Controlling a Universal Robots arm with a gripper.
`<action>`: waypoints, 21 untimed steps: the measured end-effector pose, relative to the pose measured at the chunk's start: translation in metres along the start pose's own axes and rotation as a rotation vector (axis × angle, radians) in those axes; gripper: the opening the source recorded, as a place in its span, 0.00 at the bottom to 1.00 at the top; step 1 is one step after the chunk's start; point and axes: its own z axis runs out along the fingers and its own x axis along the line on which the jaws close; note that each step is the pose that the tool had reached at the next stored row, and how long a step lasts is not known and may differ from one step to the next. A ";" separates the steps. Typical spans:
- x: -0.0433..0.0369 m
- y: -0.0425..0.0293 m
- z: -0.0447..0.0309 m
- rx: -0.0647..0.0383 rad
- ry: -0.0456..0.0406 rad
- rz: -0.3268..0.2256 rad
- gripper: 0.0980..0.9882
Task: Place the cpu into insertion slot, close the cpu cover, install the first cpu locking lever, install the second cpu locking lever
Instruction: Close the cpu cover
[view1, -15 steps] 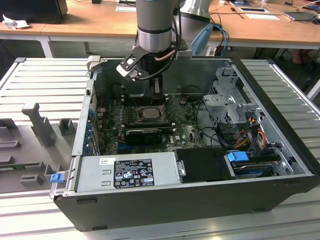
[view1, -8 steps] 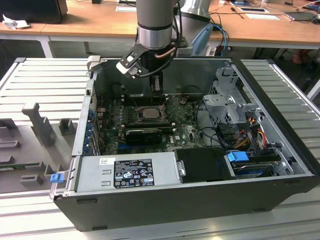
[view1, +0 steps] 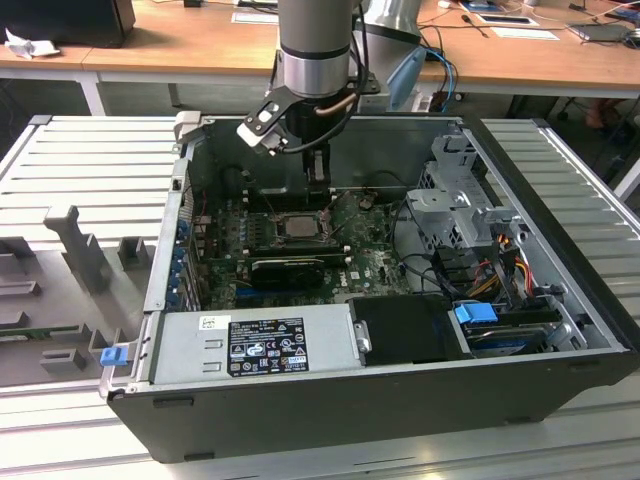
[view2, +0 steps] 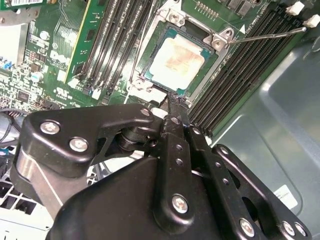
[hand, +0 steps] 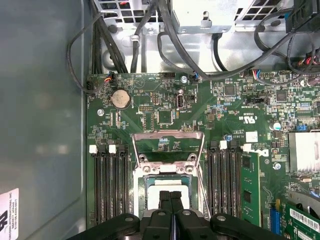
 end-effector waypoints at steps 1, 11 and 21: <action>0.0000 0.0001 -0.0001 0.000 -0.0001 0.000 0.01; 0.0002 0.0032 -0.0052 0.000 -0.0002 0.000 0.01; 0.0006 0.0145 -0.0058 0.002 -0.0002 0.000 0.01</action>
